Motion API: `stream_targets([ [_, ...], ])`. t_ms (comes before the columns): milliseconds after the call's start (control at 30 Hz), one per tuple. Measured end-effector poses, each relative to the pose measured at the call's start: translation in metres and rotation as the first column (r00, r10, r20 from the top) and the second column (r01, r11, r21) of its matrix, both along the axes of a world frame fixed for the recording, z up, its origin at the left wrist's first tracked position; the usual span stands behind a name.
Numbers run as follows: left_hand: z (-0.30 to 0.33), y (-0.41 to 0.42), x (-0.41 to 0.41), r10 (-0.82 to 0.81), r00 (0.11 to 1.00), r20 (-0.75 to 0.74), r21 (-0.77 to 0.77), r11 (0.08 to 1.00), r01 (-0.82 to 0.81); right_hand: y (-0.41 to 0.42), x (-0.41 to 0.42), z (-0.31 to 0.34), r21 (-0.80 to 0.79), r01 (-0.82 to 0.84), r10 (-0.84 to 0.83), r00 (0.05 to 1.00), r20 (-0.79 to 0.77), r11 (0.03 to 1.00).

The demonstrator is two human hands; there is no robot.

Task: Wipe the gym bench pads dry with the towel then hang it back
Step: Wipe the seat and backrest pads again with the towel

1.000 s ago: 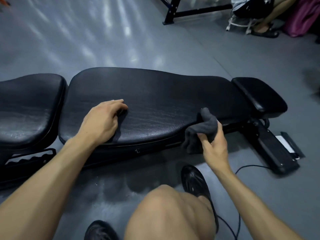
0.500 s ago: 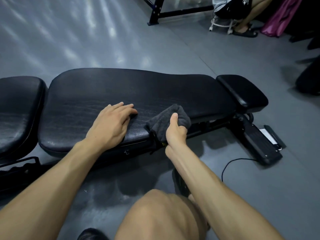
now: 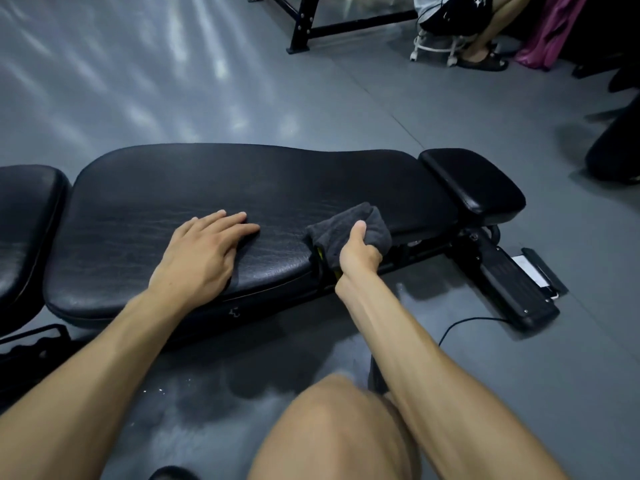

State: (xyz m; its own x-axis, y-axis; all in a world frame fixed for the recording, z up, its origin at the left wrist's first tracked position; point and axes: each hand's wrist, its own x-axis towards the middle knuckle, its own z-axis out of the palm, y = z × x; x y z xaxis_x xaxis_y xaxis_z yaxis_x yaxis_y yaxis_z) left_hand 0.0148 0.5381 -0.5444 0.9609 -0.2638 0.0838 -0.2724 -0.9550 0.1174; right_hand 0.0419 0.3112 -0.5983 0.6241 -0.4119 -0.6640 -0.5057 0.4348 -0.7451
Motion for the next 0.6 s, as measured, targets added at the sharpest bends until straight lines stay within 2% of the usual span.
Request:
stream_targets([
  [67, -0.002, -0.022, 0.003, 0.008, 0.999, -0.035, 0.057, 0.998, -0.006, -0.007, 0.004, -0.003, -0.011, -0.058, 0.058, 0.998, -0.007, 0.998],
  [133, -0.006, -0.055, 0.006, -0.048, 0.994, -0.101, 0.097, 0.994, 0.058, -0.017, 0.008, 0.001, -0.027, -0.089, 0.089, 0.996, -0.016, 0.996],
  [233, -0.015, -0.085, 0.011, -0.113, 0.984, -0.135, 0.098, 0.987, 0.126, -0.045, 0.022, 0.009, 0.018, -0.061, 0.061, 0.998, -0.022, 0.998],
  [300, -0.018, -0.087, 0.017, -0.098, 0.986, -0.131, 0.042, 0.994, 0.104, -0.064, 0.029, 0.014, 0.067, -0.038, 0.040, 0.999, -0.027, 0.997],
  [433, -0.012, -0.086, 0.023, -0.074, 0.986, -0.153, -0.020, 0.997, 0.071, -0.074, 0.019, 0.008, 0.055, -0.078, 0.076, 0.997, 0.022, 0.995],
  [600, 0.008, -0.097, 0.037, -0.058, 0.973, -0.223, 0.062, 0.995, 0.074, -0.078, 0.006, -0.001, 0.117, -0.099, 0.095, 0.995, 0.041, 0.988],
])
